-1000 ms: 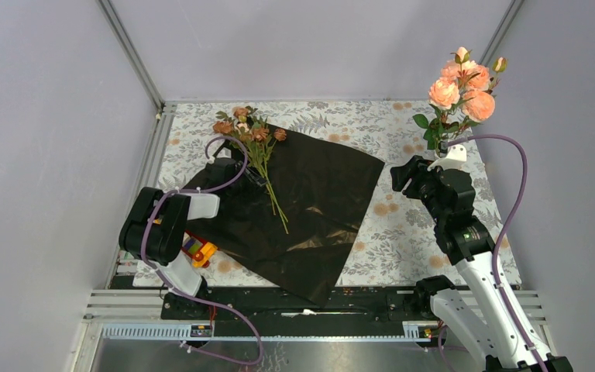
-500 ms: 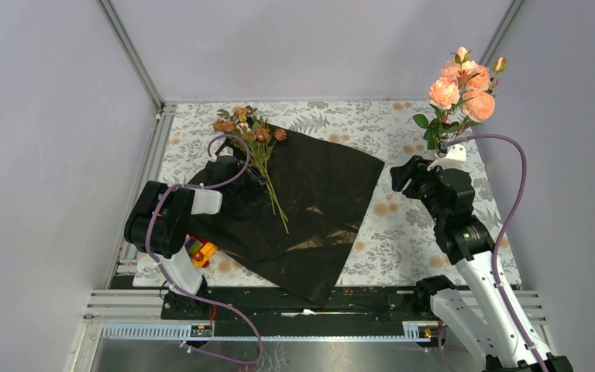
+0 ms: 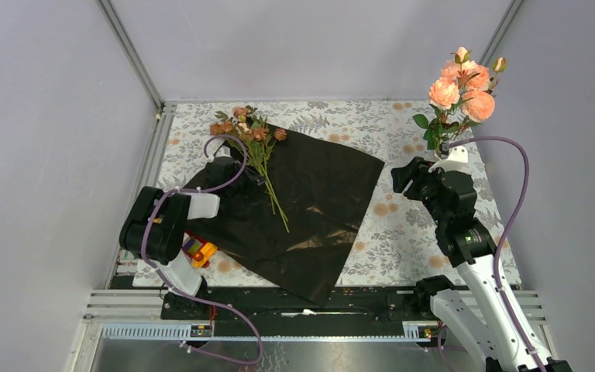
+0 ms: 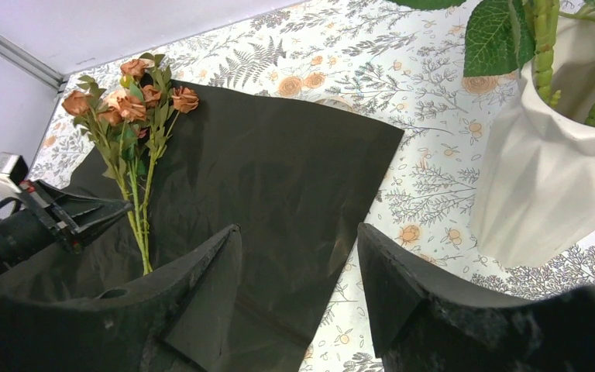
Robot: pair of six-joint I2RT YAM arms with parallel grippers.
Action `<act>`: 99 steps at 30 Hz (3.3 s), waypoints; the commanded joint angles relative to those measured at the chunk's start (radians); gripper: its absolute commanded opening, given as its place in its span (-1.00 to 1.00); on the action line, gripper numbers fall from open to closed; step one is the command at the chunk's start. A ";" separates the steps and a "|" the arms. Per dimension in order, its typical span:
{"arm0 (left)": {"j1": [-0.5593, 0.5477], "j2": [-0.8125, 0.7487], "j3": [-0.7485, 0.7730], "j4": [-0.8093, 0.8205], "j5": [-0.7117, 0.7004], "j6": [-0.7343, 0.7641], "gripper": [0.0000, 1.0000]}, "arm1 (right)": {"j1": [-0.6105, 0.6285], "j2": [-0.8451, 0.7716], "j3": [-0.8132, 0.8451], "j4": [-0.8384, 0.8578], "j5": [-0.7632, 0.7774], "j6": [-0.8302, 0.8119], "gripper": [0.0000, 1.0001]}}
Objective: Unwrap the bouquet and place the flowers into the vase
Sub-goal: Pick up the fake flower from the wrapping paper.
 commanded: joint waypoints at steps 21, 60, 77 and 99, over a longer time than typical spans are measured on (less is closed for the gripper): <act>-0.003 -0.497 -0.007 -0.293 -0.089 0.339 -1.00 | 0.009 -0.043 0.018 -0.002 0.017 -0.025 0.27; -0.072 -0.874 0.127 -0.022 0.706 0.252 -1.00 | 0.501 0.488 0.425 0.517 -0.521 0.302 0.53; -0.150 -0.833 0.127 -0.004 0.661 0.260 -1.00 | 0.541 0.550 0.472 0.538 -0.527 0.315 0.20; -0.161 -0.816 0.131 0.006 0.659 0.254 -1.00 | 0.550 0.582 0.459 0.579 -0.537 0.334 -0.60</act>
